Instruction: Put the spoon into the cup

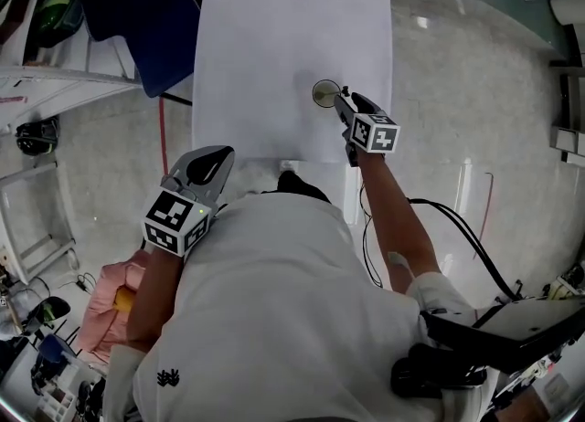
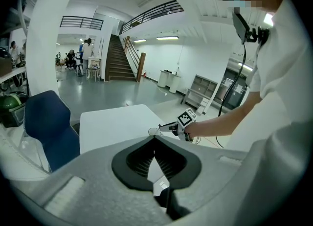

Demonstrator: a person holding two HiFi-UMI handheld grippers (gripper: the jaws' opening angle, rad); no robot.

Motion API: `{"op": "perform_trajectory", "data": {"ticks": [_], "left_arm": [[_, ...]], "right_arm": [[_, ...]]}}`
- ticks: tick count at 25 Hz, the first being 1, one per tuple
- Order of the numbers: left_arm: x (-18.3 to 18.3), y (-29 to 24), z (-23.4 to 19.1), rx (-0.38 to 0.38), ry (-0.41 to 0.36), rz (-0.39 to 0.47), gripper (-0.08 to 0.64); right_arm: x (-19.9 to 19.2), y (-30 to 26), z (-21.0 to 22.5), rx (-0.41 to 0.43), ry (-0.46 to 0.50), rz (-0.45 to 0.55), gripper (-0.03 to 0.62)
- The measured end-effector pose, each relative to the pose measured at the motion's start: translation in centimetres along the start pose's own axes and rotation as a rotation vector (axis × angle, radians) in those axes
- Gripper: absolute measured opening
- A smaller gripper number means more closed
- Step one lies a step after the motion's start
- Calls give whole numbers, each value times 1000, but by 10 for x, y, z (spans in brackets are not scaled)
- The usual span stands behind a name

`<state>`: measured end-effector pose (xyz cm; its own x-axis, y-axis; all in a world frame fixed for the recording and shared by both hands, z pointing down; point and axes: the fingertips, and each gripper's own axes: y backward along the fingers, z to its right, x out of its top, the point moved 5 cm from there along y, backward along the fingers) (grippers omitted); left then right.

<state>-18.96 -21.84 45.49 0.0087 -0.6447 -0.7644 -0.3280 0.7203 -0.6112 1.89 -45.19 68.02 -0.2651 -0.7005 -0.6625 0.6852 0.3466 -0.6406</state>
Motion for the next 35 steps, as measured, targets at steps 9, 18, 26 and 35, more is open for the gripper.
{"op": "perform_trajectory", "data": {"ticks": [9,18,26,35], "left_arm": [[-31,49,12,-26,-13,57,10],[-67,101,32,-83,-31,114,9],[-111,145,60,-137,-40,141,9],[-158,188,85,-180,-44,164,9]], "right_arm": [[-18,51,-30,-46,-17,18,206],[-60,117,-93,-65,-12,46,9],[-111,170,-184,14,86,45,9],[-164,225,-271,92,159,53,9]]}}
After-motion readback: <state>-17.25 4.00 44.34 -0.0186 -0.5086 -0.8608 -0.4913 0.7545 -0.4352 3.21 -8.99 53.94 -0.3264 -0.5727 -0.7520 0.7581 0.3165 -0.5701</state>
